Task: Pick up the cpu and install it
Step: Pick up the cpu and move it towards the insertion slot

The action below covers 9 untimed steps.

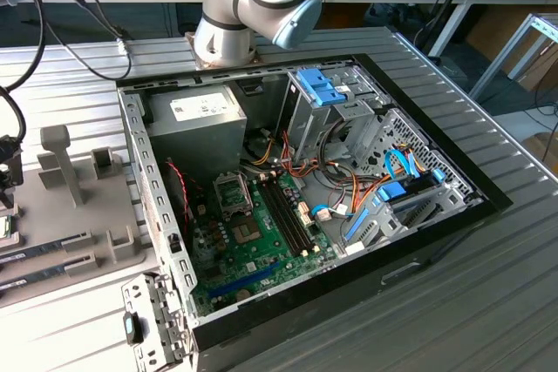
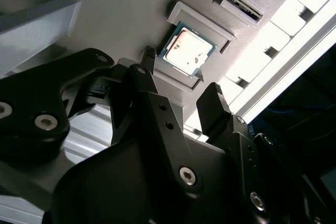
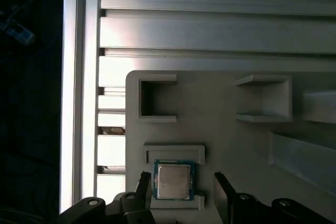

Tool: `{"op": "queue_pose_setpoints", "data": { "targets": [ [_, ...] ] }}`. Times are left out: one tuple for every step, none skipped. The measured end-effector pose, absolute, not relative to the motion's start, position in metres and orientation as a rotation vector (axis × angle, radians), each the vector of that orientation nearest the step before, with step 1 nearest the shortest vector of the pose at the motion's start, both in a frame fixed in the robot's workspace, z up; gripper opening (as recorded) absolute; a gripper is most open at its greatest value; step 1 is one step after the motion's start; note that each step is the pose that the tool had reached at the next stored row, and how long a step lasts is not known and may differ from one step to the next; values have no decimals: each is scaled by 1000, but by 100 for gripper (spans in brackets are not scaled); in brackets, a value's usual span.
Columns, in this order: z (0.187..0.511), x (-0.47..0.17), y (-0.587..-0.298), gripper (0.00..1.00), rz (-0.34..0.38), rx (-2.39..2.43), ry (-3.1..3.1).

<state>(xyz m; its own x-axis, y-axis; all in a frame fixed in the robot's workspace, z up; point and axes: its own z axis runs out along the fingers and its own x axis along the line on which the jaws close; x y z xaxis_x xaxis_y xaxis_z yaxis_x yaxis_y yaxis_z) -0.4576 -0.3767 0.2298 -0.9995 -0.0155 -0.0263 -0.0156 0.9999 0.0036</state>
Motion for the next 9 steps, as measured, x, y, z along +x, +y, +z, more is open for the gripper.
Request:
{"op": "queue_pose_setpoints", "data": {
  "targets": [
    [229, -458, -378, 59, 6, -24, 3115],
    [229, -458, -378, 59, 6, -24, 3115],
    [228, -458, -379, 59, 6, -24, 3115],
    [227, -458, -379, 59, 6, -24, 3115],
    [226, -459, -379, 59, 6, -24, 3115],
    [225, -459, -380, 59, 6, -24, 3115],
    [224, -459, -380, 59, 6, -24, 3115],
    [222, -459, -380, 59, 6, -24, 3115],
    [221, -459, -380, 59, 6, -24, 3115]
  ]
}}
